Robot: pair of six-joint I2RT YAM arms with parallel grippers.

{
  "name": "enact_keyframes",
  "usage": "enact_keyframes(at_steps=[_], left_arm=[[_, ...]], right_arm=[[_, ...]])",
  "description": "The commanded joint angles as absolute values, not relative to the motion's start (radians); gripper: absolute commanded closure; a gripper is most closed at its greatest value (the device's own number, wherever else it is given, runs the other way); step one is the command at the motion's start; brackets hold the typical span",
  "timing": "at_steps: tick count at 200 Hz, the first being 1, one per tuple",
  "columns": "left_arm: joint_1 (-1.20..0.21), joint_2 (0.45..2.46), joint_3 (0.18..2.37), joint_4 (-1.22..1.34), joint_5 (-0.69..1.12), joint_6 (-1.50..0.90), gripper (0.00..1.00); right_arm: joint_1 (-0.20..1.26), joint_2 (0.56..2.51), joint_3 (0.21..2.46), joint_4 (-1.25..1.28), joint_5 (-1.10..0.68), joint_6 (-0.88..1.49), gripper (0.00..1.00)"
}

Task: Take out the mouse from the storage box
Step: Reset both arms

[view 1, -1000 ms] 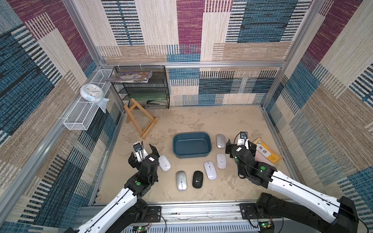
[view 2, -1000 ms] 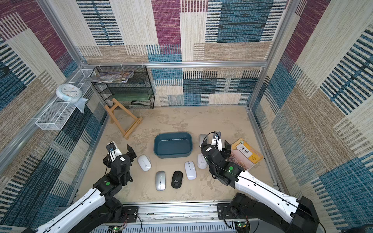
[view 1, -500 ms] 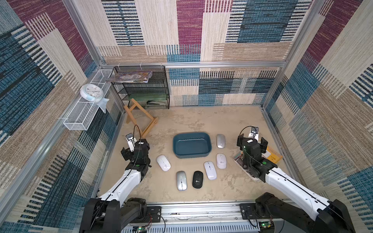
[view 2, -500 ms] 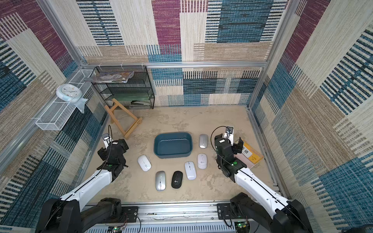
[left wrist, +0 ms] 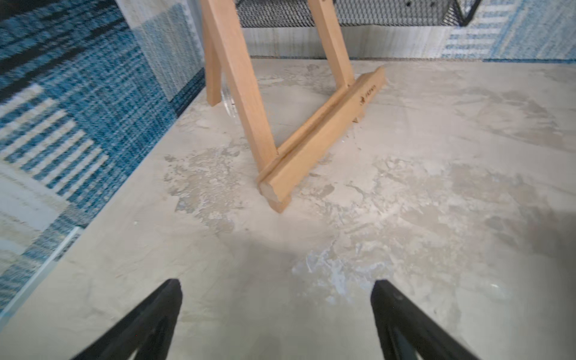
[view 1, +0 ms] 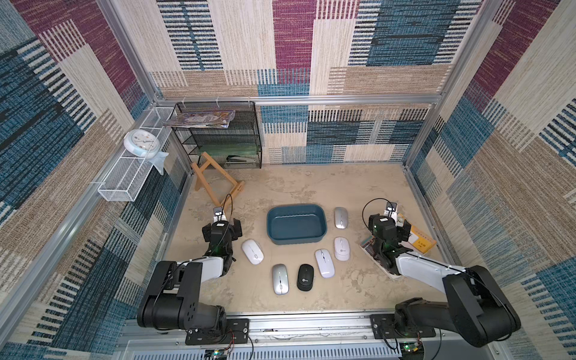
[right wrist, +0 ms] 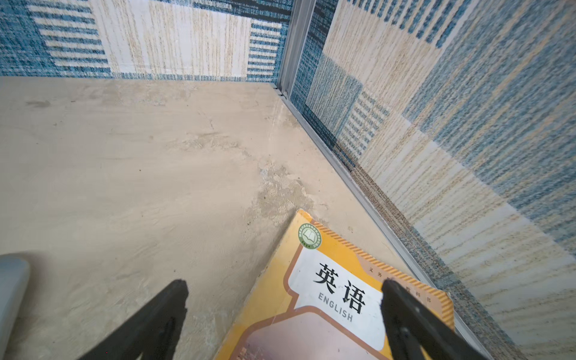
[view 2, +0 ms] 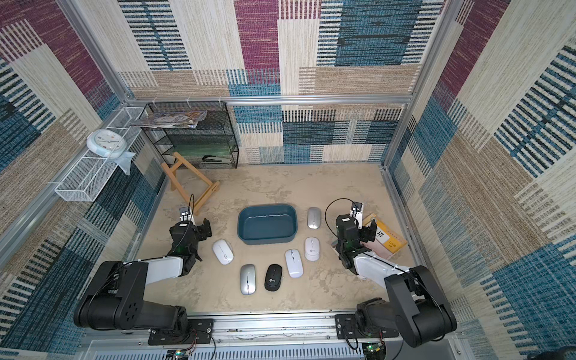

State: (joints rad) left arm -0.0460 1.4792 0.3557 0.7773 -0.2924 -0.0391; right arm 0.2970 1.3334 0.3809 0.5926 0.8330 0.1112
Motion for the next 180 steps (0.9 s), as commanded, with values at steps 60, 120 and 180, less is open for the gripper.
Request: enact_keyframes(at_steps=[60, 120, 180], left_arm=[[0.003, 1.53, 0.41, 0.819, -0.13, -0.034, 0.01], [0.013, 1.535, 0.418, 0.808, -0.127, -0.043, 0.01], [0.034, 1.531, 0.42, 0.799, -0.119, -0.071, 0.01]], right_arm=[[0.193, 1.418, 0.233, 1.209, 0.599, -0.053, 0.01], [0.054, 1.484, 0.202, 1.281, 0.269, 0.0, 0.01], [0.006, 1.537, 0.227, 1.293, 0.227, 0.037, 0.01]])
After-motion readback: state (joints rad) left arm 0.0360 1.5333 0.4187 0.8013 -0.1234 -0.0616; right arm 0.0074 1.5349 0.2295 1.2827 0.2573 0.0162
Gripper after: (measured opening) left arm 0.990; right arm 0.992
